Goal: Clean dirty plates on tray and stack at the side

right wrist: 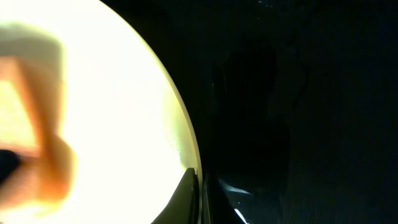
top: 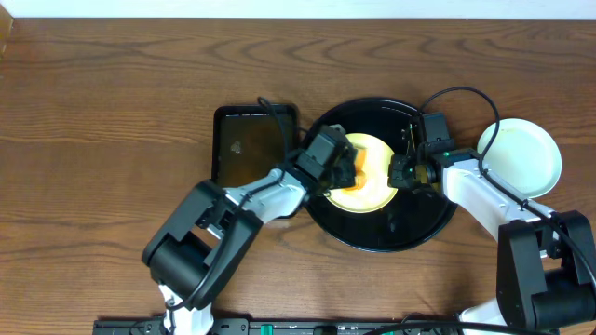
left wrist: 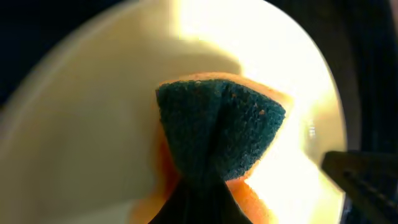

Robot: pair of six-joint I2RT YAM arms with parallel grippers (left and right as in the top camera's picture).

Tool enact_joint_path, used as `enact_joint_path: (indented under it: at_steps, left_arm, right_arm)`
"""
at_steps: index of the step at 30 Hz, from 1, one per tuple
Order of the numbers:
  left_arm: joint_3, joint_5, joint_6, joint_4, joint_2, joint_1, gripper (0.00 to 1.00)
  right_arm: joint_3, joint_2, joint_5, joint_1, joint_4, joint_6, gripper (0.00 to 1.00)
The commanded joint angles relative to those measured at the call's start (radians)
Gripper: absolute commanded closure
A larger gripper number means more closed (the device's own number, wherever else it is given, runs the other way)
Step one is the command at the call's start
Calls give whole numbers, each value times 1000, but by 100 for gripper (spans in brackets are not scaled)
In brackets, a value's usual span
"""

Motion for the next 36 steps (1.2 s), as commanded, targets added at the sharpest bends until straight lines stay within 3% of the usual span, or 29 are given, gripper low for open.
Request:
enact_joint_path:
  at_steps: [1, 5, 11, 20, 29, 36]
  left_arm:
    - [-14, -25, 118, -45, -33, 25, 93]
    - [-14, 39, 203, -100, -191, 28, 93]
    - [-14, -180, 241, -256, -336, 72, 92]
    - [-14, -219, 240, -429, -362, 282, 93]
    - [-14, -218, 240, -480, -362, 437, 92]
    - [-14, -219, 240, -486, -362, 441, 92]
  right_arm:
    - [-3, -10, 39, 5, -2, -4, 99]
    - [-3, -10, 66, 5, 44, -5, 99]
    - [1, -15, 71, 5, 167, -39, 99]
    - [8, -145, 278, 5, 162, -113, 99]
    - [11, -362, 328, 17, 153, -451, 99]
    - [13, -482, 340, 83, 167, -567, 99]
